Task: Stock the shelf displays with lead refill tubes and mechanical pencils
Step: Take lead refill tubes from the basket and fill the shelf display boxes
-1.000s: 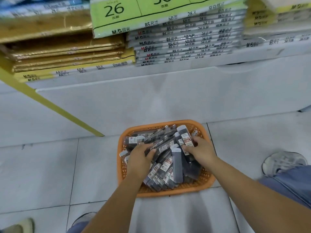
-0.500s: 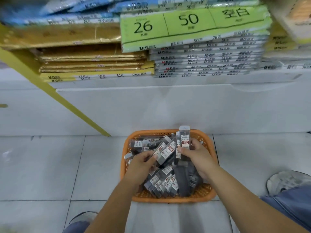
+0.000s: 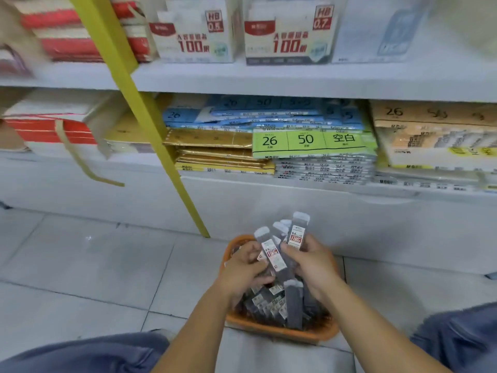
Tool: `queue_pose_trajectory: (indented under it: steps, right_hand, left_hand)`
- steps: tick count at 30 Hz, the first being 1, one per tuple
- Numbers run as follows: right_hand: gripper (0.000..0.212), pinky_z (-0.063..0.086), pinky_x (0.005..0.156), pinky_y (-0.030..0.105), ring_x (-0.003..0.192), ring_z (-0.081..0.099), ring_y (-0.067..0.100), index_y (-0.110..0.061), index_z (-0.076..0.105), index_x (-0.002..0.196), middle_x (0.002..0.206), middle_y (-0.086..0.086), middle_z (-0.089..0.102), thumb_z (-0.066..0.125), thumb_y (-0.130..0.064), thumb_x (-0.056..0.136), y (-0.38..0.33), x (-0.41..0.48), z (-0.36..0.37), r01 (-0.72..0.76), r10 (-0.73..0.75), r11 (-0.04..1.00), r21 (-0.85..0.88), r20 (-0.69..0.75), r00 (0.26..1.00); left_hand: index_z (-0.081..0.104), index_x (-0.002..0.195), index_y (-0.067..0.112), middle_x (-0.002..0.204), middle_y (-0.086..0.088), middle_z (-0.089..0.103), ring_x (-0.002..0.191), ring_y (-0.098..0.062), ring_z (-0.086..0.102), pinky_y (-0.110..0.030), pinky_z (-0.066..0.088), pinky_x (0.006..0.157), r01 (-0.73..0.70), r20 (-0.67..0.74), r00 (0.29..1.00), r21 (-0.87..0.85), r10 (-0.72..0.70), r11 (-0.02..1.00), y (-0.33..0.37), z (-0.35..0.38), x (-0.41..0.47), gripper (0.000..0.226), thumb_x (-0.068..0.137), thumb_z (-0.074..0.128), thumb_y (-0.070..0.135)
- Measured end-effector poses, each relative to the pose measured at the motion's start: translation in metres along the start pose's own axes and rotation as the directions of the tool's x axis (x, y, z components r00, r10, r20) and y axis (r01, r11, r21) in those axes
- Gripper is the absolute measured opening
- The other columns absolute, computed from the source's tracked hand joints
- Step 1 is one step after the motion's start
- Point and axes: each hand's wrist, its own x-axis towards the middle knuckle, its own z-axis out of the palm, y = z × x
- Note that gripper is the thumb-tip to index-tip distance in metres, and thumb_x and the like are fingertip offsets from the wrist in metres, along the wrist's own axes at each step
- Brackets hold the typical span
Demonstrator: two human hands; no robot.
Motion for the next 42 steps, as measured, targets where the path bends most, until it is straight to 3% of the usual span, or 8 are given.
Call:
queue_pose_trajectory:
  steps: [9,12,19,24,31,36,39,42]
  right_hand:
    - [0.025,0.059,0.070,0.041,0.091,0.072,0.026,-0.018,0.056,0.117,0.105,0.007,0.073,0.061,-0.010,0.093,-0.016,-0.030,0.017,0.045,-0.043,0.998,0.050,-0.041,0.998]
    - [0.027,0.057,0.083,0.045,0.097,0.070,0.024,-0.017,0.057,0.118,0.106,0.005,0.073,0.061,-0.009,0.093,-0.018,-0.031,0.019,0.069,-0.069,0.997,0.025,-0.003,0.998]
    - [0.022,0.058,0.074,0.037,0.088,0.073,0.021,-0.022,0.066,0.109,0.099,0.000,0.075,0.068,-0.015,0.088,-0.055,-0.037,0.021,0.099,-0.096,0.995,-0.030,0.088,0.991]
    - [0.012,0.049,0.053,0.013,0.073,0.071,0.005,-0.026,0.073,0.097,0.086,-0.009,0.076,0.072,-0.022,0.085,-0.109,-0.054,0.032,0.256,-0.244,0.960,-0.110,0.107,0.964]
    - [0.031,0.041,0.047,0.021,0.048,0.050,0.009,-0.016,0.067,0.092,0.056,-0.001,0.057,0.049,-0.041,0.098,-0.186,-0.075,0.055,0.380,-0.324,0.881,-0.283,0.225,0.919]
    - [0.008,0.052,0.054,0.026,0.056,0.062,0.008,-0.027,0.061,0.102,0.072,0.000,0.068,0.060,-0.028,0.094,-0.246,-0.085,0.072,0.584,-0.543,0.716,-0.383,0.221,0.810]
    - [0.044,0.051,0.054,0.021,0.065,0.068,0.009,-0.040,0.049,0.115,0.083,-0.003,0.073,0.070,-0.015,0.086,-0.290,-0.088,0.088,0.700,-0.658,0.654,-0.287,0.240,0.714]
    - [0.045,0.055,0.055,0.025,0.070,0.071,0.013,-0.047,0.053,0.109,0.088,-0.002,0.073,0.069,-0.011,0.087,-0.341,-0.088,0.113,0.803,-0.762,0.526,-0.280,0.264,0.591]
  left_hand:
    - [0.060,0.125,0.014,0.119,-0.014,0.071,0.104,-0.023,0.072,-0.036,0.061,0.081,-0.029,-0.031,0.999,-0.134,0.025,0.991,0.016,0.027,-0.036,0.036,0.092,0.060,-0.001]
    - [0.059,0.123,0.014,0.121,-0.009,0.070,0.106,-0.024,0.071,-0.035,0.061,0.080,-0.066,-0.080,0.995,-0.143,0.055,0.988,0.016,0.028,-0.038,0.033,0.093,0.066,0.003]
    - [0.065,0.113,0.012,0.086,0.004,0.078,0.067,-0.007,0.071,-0.021,0.056,0.062,-0.155,-0.095,0.983,0.028,0.157,0.987,0.055,0.019,-0.045,0.024,0.090,0.073,0.015]
    - [0.057,0.127,0.016,0.114,-0.009,0.074,0.099,-0.029,0.074,-0.051,0.059,0.087,-0.203,0.037,0.978,-0.014,0.203,0.979,0.104,0.016,-0.057,0.037,0.092,0.070,0.020]
    - [0.059,0.129,0.019,0.118,-0.013,0.073,0.107,-0.026,0.071,-0.038,0.060,0.084,-0.347,0.165,0.928,0.046,0.336,0.937,0.176,0.010,-0.083,0.030,0.099,0.059,0.016]
    - [0.059,0.128,0.024,0.116,-0.005,0.074,0.105,-0.022,0.072,-0.034,0.060,0.080,-0.446,0.148,0.889,0.077,0.432,0.892,0.224,0.000,-0.104,0.031,0.097,0.062,0.017]
    - [0.061,0.122,0.023,0.111,-0.007,0.076,0.096,-0.023,0.074,-0.034,0.061,0.074,-0.533,0.067,0.845,0.012,0.531,0.846,0.256,-0.011,-0.112,0.026,0.098,0.061,0.014]
    - [0.062,0.117,0.024,0.107,-0.003,0.077,0.096,-0.022,0.075,-0.037,0.062,0.078,-0.630,-0.108,0.773,-0.007,0.625,0.777,0.285,-0.025,-0.113,0.021,0.098,0.060,0.015]
